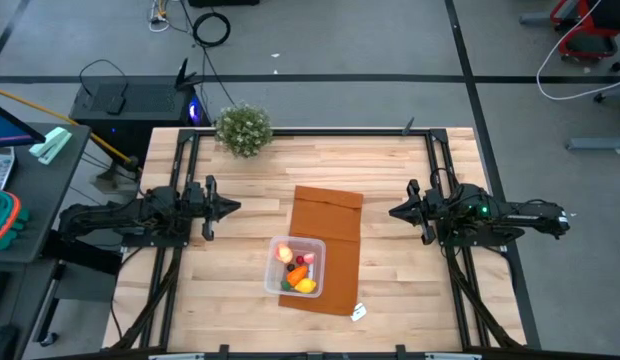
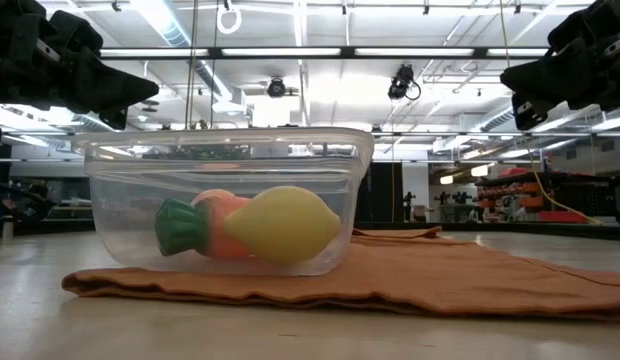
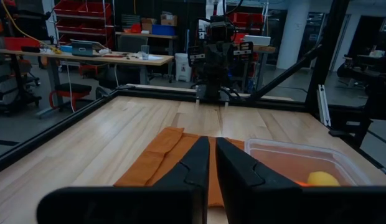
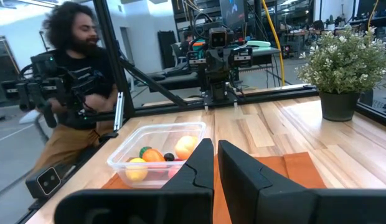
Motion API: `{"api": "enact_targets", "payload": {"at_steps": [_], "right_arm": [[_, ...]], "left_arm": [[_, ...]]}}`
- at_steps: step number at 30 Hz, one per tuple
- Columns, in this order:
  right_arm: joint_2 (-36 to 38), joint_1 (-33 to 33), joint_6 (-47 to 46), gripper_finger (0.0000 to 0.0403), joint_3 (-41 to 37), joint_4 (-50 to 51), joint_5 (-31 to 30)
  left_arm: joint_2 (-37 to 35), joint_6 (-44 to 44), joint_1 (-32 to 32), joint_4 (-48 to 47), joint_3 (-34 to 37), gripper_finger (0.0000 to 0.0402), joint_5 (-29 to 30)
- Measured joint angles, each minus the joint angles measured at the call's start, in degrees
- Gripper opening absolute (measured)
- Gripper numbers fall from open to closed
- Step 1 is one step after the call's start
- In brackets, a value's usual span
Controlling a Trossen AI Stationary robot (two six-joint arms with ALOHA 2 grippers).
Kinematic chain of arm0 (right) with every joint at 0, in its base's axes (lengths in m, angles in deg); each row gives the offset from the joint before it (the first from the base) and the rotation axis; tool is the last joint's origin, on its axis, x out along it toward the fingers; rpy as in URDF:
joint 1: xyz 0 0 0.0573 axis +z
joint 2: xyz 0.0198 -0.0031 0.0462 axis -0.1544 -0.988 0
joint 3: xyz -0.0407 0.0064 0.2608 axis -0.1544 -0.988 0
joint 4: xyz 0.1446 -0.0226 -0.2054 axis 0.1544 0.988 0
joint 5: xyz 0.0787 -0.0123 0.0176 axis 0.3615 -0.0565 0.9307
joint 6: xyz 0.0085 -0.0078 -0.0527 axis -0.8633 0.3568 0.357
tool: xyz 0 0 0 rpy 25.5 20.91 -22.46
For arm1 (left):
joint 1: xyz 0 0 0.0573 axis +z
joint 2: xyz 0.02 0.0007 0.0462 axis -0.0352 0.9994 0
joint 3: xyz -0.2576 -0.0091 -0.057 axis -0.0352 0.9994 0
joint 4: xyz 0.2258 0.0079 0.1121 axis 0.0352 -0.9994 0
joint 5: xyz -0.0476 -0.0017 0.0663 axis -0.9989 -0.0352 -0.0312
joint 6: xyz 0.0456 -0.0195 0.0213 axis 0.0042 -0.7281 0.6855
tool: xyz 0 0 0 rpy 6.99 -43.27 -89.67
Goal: Pick and placing Produce into tupperware
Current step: Return to Home Position
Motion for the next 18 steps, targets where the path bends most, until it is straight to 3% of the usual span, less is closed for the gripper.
{"api": "enact_targets", "payload": {"at_steps": [10, 18], "right_arm": [[-0.01, 0.0, 0.0, 0.0, 0.0, 0.0, -0.01], [0.0, 0.0, 0.01, 0.0, 0.0, -0.01, 0.01]], "left_arm": [[0.0, 0.0, 0.0, 0.0, 0.0, 0.0023, 0.0], [0.0, 0.02, 0.0, -0.02, 0.0, 0.0035, -0.01]]}}
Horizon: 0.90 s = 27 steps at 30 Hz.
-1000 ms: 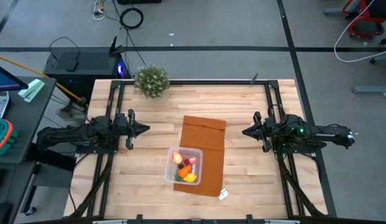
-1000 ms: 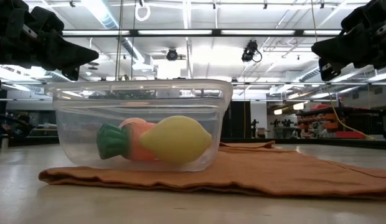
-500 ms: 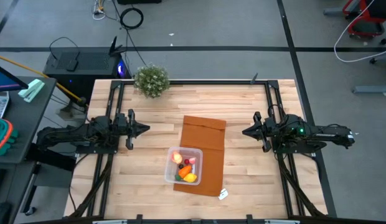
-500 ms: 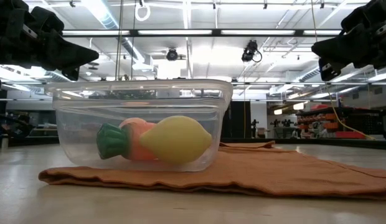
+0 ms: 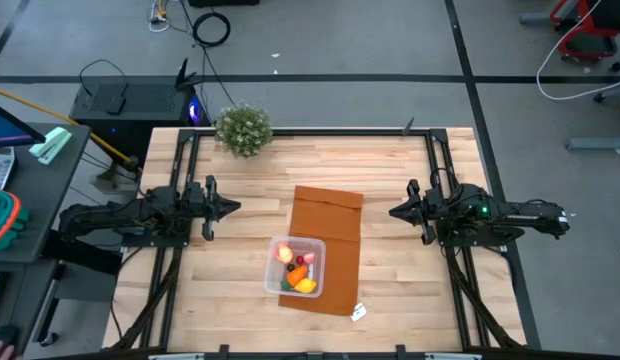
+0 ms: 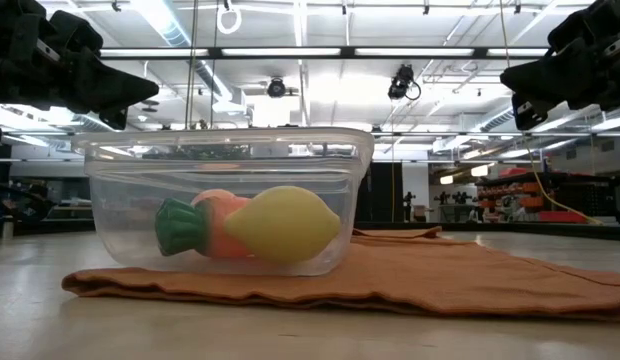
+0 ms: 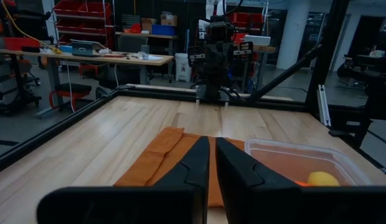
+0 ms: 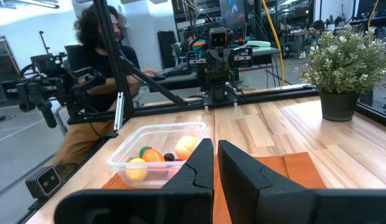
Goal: Pick and placing Produce into tupperware
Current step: Return to Home Position
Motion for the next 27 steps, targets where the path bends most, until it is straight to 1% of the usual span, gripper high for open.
{"api": "enact_targets", "payload": {"at_steps": [11, 21, 27], "right_arm": [[0.0, 0.0, -0.01, 0.0, 0.0, -0.01, -0.01], [-0.01, 0.0, 0.0, 0.0, 0.0, 0.01, 0.0], [0.0, 0.0, -0.02, 0.0, 0.0, -0.01, -0.02]], "left_arm": [[0.0, -0.04, 0.02, 0.0, 0.0, 0.0023, 0.0], [0.0, -0.04, -0.01, -0.01, 0.0, 0.0036, -0.01], [0.0, -0.04, 0.01, 0.02, 0.0, 0.003, 0.0]]}}
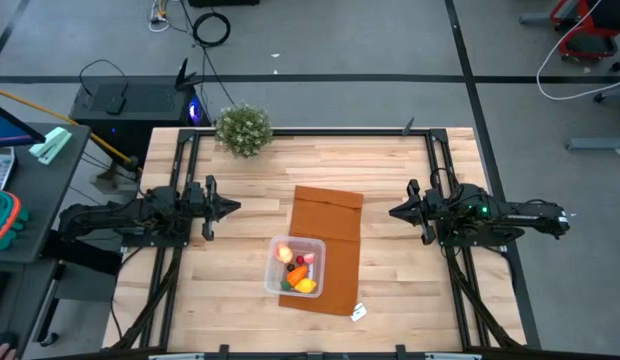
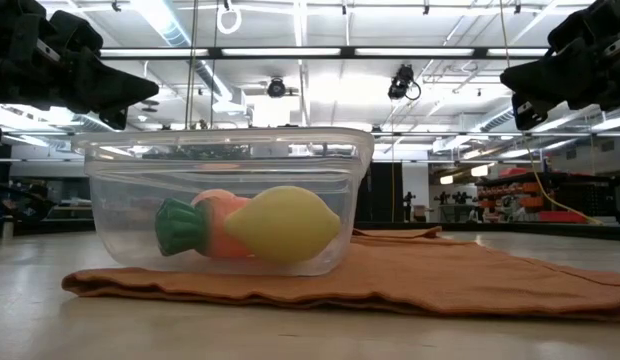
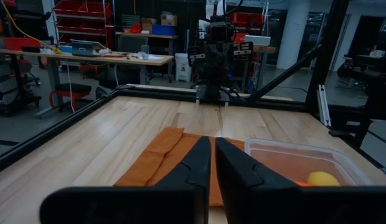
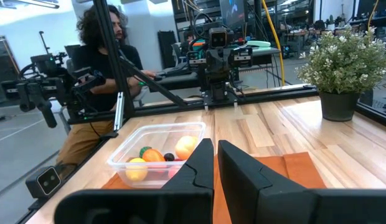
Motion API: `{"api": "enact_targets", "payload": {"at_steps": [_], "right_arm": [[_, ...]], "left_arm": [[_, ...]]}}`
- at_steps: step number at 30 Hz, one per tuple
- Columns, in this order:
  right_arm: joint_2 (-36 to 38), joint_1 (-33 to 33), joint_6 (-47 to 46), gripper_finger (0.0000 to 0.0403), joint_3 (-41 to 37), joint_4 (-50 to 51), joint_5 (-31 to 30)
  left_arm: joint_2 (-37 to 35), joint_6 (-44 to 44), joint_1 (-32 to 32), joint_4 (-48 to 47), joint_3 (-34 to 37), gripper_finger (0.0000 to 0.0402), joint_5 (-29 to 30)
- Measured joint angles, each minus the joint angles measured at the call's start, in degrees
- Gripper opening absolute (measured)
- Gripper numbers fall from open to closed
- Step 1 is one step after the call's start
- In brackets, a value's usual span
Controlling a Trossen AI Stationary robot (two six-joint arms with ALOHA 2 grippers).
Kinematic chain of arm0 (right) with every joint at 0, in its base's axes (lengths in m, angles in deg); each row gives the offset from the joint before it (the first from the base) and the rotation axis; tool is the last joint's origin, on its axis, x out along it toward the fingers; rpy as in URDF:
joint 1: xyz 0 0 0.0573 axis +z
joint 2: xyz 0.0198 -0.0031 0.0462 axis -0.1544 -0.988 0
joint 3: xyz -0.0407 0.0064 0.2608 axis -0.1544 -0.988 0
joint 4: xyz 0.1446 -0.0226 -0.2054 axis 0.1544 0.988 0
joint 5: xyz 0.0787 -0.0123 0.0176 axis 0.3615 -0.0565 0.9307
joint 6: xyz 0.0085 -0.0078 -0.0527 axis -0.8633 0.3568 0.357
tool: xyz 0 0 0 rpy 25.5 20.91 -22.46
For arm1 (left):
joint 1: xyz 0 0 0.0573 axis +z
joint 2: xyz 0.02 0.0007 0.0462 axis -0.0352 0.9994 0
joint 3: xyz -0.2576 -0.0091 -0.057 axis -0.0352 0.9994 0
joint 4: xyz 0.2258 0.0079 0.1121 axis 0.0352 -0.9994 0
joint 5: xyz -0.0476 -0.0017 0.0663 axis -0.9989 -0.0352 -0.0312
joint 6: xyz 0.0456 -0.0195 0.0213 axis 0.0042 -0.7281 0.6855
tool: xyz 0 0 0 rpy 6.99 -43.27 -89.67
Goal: Pick and placing Produce into tupperware
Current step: Return to Home Position
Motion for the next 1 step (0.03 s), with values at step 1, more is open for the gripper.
{"api": "enact_targets", "payload": {"at_steps": [1], "right_arm": [[-0.01, 0.0, 0.0, 0.0, 0.0, 0.0, 0.02]], "left_arm": [[0.0, 0.03, 0.0, 0.0, 0.0, 0.0028, -0.01]]}}
